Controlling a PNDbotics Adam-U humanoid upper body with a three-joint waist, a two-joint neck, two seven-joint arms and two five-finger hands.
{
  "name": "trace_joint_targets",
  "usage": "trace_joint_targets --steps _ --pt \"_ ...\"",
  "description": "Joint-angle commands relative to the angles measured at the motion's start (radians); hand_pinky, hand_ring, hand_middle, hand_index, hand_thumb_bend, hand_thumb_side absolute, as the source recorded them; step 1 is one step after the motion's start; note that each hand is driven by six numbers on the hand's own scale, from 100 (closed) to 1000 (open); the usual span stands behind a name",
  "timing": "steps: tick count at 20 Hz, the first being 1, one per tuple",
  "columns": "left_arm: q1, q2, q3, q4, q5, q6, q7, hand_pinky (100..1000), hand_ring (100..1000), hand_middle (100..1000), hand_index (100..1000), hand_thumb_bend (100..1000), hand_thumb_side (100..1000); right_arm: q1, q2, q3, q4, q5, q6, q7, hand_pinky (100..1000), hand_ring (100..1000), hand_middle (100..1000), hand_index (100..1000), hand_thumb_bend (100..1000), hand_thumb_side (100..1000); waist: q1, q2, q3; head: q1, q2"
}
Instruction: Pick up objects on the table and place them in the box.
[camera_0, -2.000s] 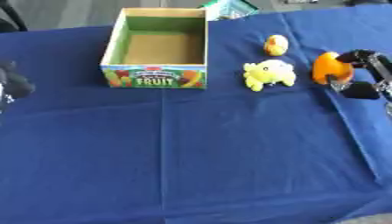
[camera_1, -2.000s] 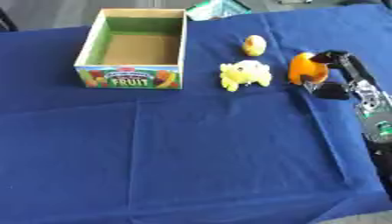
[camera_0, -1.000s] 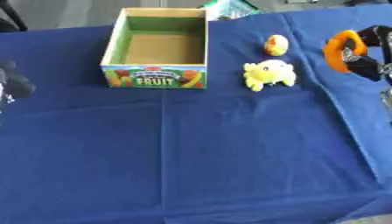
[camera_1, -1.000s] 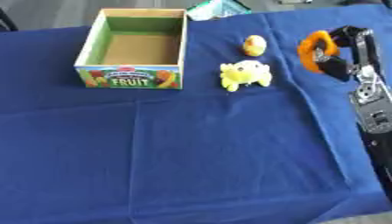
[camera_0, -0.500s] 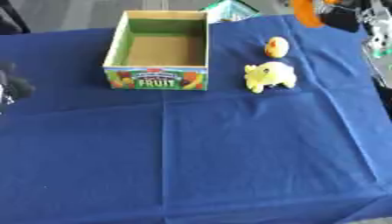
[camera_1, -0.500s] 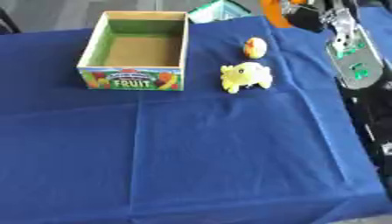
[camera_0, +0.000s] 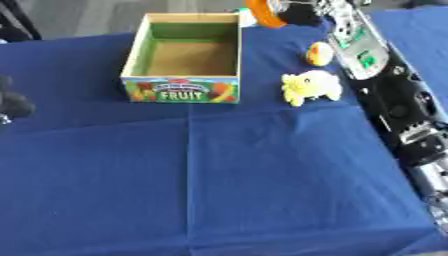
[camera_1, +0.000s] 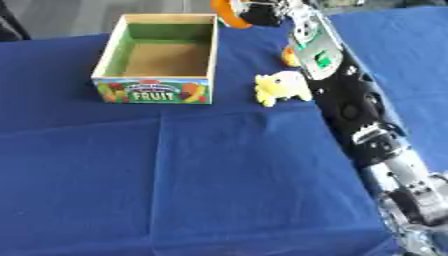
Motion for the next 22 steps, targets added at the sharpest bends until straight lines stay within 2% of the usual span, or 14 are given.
trace_joint_targets --steps 1,12,17,22 --pt "-0.017 0.017 -0.006 -0.011 0.005 -0.002 -0.01 741 621 548 745 100 509 -0.045 0.048 -0.007 0.023 0.053 -0.011 0.002 734 632 286 365 100 100 0.0 -0.011 0.012 -0.019 0.005" --pt "-0.054 0.002 -0.034 -0.01 0.02 -0.002 -0.04 741 622 548 745 100 507 -0.052 0.204 -0.046 0.144 0.277 -0.014 -0.031 745 648 325 405 100 100 0.007 0.005 0.095 -0.085 0.005" --pt "-0.058 -0.002 -0.037 -0.009 0.023 -0.001 -0.046 741 622 547 745 100 507 -0.043 0.229 -0.073 0.193 0.358 0.011 -0.055 752 665 364 452 100 100 0.009 0.011 0.116 -0.094 0.005" --pt "-0.057 -0.001 -0.037 -0.007 0.024 -0.001 -0.046 741 622 547 745 100 507 -0.036 0.228 -0.099 0.229 0.421 0.065 -0.124 756 684 427 519 100 100 0.011 0.013 0.126 -0.098 0.005"
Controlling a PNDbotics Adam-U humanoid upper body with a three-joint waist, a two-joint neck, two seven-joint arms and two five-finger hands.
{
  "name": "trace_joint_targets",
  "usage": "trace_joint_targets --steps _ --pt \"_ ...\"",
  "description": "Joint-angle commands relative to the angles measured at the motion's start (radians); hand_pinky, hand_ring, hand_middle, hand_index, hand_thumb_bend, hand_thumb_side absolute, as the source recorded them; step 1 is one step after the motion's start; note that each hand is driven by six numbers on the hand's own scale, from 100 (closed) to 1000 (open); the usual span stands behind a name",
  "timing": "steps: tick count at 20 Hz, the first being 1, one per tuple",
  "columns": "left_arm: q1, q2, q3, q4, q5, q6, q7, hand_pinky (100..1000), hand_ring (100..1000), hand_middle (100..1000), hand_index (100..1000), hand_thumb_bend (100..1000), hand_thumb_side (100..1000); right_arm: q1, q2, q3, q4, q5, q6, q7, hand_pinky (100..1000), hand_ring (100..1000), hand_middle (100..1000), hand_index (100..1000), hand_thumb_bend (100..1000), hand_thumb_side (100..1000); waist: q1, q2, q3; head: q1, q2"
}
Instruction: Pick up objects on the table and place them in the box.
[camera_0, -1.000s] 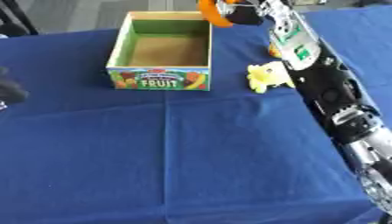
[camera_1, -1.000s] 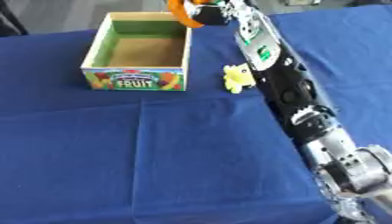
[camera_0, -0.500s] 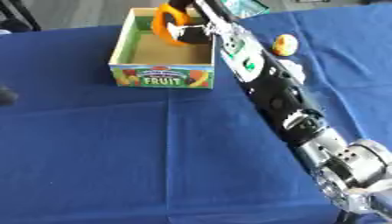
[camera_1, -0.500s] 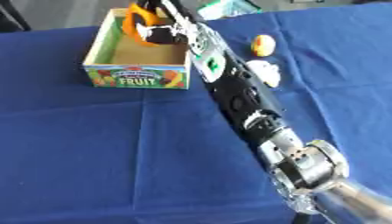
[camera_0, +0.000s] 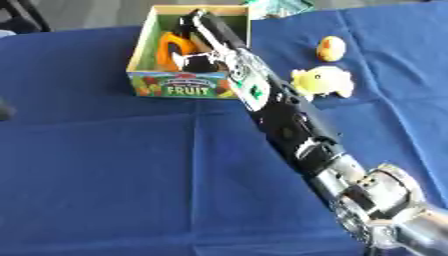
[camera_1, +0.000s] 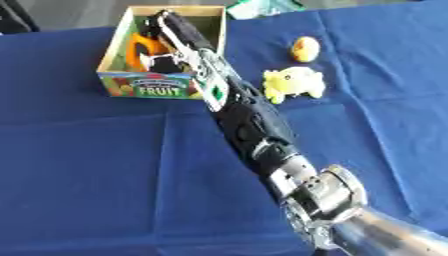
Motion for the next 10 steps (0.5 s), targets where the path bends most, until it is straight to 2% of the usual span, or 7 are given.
trace_joint_targets --steps 1,8,10 --pt "-0.009 0.009 0.003 -0.009 0.006 -0.002 -0.003 742 622 547 745 100 507 -0.018 -0.004 -0.016 0.008 0.04 0.027 -0.048 757 686 433 525 100 100 0.004 -0.013 0.002 -0.003 0.005" --pt "-0.006 0.011 0.003 -0.007 0.006 -0.003 -0.003 742 622 547 744 100 506 -0.019 -0.006 -0.021 0.02 0.065 0.044 -0.102 762 710 495 610 100 100 0.008 -0.017 -0.004 -0.004 0.005" --pt "-0.005 0.011 0.003 -0.006 0.005 -0.003 -0.002 742 622 546 744 100 505 -0.019 -0.007 -0.019 0.021 0.068 0.046 -0.102 777 746 575 676 100 100 0.008 -0.019 -0.005 -0.004 0.005"
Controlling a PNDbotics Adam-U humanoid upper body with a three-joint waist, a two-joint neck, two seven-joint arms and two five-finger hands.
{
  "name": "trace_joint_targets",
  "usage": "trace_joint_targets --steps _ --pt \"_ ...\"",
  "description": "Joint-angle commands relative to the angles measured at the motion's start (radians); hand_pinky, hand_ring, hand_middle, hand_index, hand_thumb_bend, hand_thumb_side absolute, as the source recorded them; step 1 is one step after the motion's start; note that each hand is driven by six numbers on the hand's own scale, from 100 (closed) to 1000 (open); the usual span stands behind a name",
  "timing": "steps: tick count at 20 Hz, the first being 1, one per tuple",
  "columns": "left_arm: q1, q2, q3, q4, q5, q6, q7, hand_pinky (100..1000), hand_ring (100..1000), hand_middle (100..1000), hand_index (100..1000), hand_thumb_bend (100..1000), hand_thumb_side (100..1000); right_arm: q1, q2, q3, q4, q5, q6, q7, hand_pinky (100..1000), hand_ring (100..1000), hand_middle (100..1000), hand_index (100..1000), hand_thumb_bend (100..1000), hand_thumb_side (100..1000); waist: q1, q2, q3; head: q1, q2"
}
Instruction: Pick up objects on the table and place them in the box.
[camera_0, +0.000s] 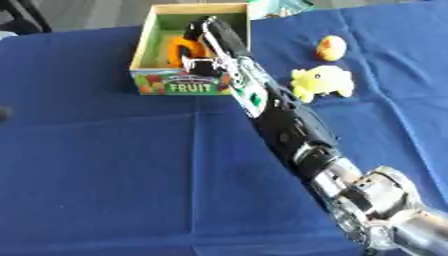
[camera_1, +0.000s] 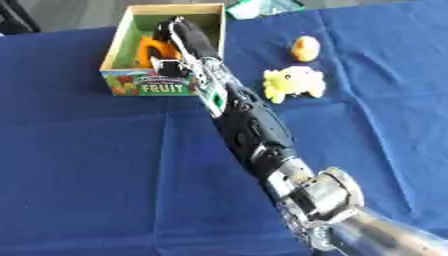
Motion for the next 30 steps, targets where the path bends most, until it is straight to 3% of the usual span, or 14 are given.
trace_joint_targets --steps 1,2,3,4,8,13,18,26,30 --pt "-0.005 0.011 0.003 -0.009 0.005 -0.003 -0.002 742 622 546 744 100 505 -0.022 -0.007 0.001 -0.004 0.015 0.002 -0.003 788 767 634 724 187 100 0.003 -0.018 -0.001 -0.002 0.005" --pt "-0.005 0.011 0.003 -0.009 0.005 -0.003 -0.002 742 622 546 744 100 505 -0.023 -0.007 0.003 -0.006 0.017 -0.001 0.001 808 803 735 802 332 112 0.002 -0.019 -0.002 -0.002 0.005" --pt "-0.005 0.011 0.003 -0.009 0.005 -0.003 -0.002 742 622 546 744 100 505 -0.024 -0.007 0.005 -0.01 0.02 -0.005 0.004 817 818 768 828 387 145 0.002 -0.019 -0.002 -0.002 0.005" --pt "-0.005 0.011 0.003 -0.009 0.005 -0.003 -0.002 742 622 546 744 100 505 -0.025 -0.007 0.007 -0.016 0.026 -0.011 0.003 859 880 893 916 520 291 0.002 -0.02 -0.003 -0.002 0.005" --pt "-0.004 0.011 0.003 -0.009 0.005 -0.003 -0.002 742 622 546 744 100 505 -0.025 -0.008 0.013 -0.04 0.043 -0.025 -0.021 890 916 955 953 599 376 0.0 -0.021 -0.004 -0.001 0.005" --pt "-0.001 0.011 0.006 -0.01 0.004 -0.003 0.001 743 623 546 744 100 506 -0.024 -0.013 0.025 -0.059 0.029 -0.046 -0.025 897 913 953 947 626 408 -0.002 -0.022 -0.009 0.001 0.005" --pt "0.005 0.013 0.012 -0.012 0.0 -0.002 0.006 743 623 546 744 100 507 -0.028 -0.052 0.053 -0.105 -0.047 -0.071 0.037 894 898 894 923 609 412 -0.009 -0.025 -0.024 0.013 0.005" --pt "0.017 0.021 0.024 -0.017 -0.008 0.002 0.019 743 623 546 744 100 509 -0.04 -0.238 0.09 -0.23 -0.267 -0.136 0.329 902 901 857 913 565 370 -0.028 -0.028 -0.059 0.036 0.005" --pt "0.021 0.025 0.028 -0.018 -0.01 0.003 0.022 743 623 545 744 100 510 -0.029 -0.324 0.073 -0.267 -0.327 -0.129 0.4 900 900 850 911 555 356 -0.035 -0.03 -0.072 0.044 0.005"
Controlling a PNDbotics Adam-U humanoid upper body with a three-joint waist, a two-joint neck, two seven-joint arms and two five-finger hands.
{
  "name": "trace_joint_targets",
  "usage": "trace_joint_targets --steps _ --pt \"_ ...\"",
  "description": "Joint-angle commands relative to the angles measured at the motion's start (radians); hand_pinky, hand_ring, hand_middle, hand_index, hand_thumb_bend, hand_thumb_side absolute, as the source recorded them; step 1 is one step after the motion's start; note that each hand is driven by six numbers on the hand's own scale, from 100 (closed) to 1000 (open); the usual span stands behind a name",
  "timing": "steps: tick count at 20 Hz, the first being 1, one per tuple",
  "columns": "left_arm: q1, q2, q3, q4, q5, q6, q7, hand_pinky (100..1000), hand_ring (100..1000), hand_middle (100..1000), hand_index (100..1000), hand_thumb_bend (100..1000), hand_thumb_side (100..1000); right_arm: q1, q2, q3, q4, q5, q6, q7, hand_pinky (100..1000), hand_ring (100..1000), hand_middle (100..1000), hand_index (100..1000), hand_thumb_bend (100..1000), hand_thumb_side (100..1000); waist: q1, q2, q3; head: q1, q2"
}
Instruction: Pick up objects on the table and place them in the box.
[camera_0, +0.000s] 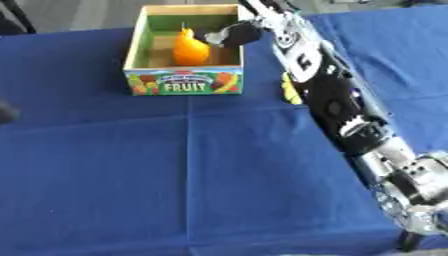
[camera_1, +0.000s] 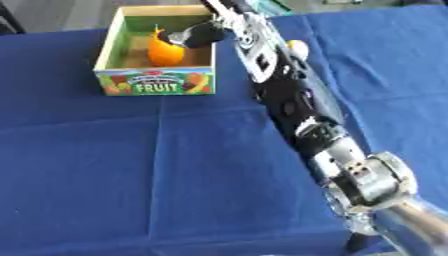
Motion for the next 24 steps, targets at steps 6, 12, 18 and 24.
trace_joint_targets --steps 6,12,18,24 --pt "0.002 0.026 0.015 -0.019 -0.006 -0.001 0.008 743 624 545 744 100 510 0.009 -0.137 -0.04 -0.011 -0.026 0.004 0.058 900 899 846 905 543 342 -0.004 -0.023 -0.016 0.01 0.005" --pt "0.008 0.028 0.019 -0.018 -0.008 -0.001 0.01 743 624 545 744 100 511 0.035 -0.186 -0.053 0.02 0.015 -0.026 0.057 900 898 833 894 535 332 -0.003 -0.025 -0.026 0.014 0.005" --pt "0.012 0.028 0.022 -0.019 -0.009 -0.001 0.013 743 624 544 744 100 511 0.066 -0.223 -0.061 0.065 0.069 -0.052 0.053 899 896 826 888 530 326 -0.004 -0.025 -0.035 0.017 0.005" --pt "0.015 0.027 0.024 -0.019 -0.009 0.0 0.014 744 624 543 744 100 513 0.1 -0.247 -0.076 0.114 0.112 -0.058 0.047 897 891 813 872 525 319 -0.003 -0.024 -0.047 0.02 0.005"
